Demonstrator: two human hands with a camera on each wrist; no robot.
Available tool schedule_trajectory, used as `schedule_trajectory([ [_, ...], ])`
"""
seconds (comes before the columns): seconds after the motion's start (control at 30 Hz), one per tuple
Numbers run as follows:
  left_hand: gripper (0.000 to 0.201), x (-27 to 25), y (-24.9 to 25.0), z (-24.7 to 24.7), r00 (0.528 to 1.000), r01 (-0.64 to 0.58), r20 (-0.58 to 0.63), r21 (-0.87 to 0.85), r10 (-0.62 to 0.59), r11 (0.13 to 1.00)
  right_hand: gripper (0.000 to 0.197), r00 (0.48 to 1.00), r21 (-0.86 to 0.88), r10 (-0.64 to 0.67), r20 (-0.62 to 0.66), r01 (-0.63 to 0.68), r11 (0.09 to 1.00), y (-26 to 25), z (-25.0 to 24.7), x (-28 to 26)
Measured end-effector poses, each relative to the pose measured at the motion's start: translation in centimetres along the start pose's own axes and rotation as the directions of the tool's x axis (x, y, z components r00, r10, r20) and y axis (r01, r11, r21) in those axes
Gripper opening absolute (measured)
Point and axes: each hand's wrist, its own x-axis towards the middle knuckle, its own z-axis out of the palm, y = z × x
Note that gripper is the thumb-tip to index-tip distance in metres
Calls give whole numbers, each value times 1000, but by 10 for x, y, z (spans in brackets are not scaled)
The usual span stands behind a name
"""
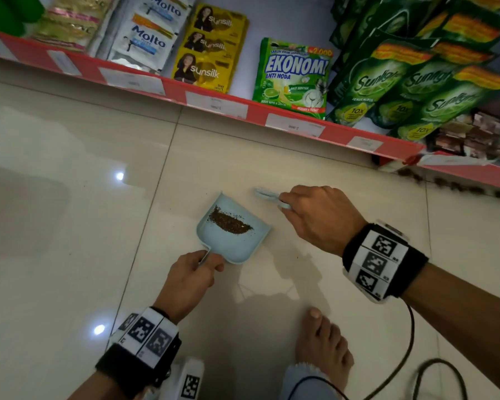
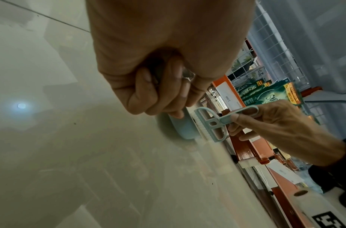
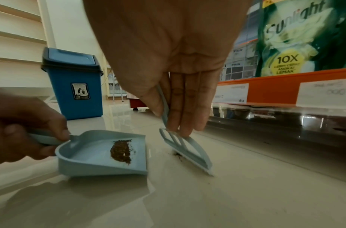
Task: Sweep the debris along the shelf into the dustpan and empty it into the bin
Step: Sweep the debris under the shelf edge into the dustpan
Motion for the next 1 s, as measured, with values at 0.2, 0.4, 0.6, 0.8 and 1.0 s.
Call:
schedule_trajectory([
  [0.2,28,1,0,0,1000,-2,14,14,2,1000,27,984,55,38,-174,-29,998,11,-22,15],
  [0.4,29,-2,-1,-1,1000,-5,20,22,5,1000,39,994,81,-96,-53,100,992,29,-15,34],
  [0.6,31,-4,3,-1,1000,-12,13,44,11,999,37,989,26,-146,-19,146,989,61,-7,10],
  [0.8,28,2,11,10,999,-15,39,99,11,995,29,954,281,-5,-301,94,955,58,-10,3],
  [1.0,28,8,25,23,995,-9,97,127,-3,992,20,959,169,142,-246,-101,980,43,-20,16],
])
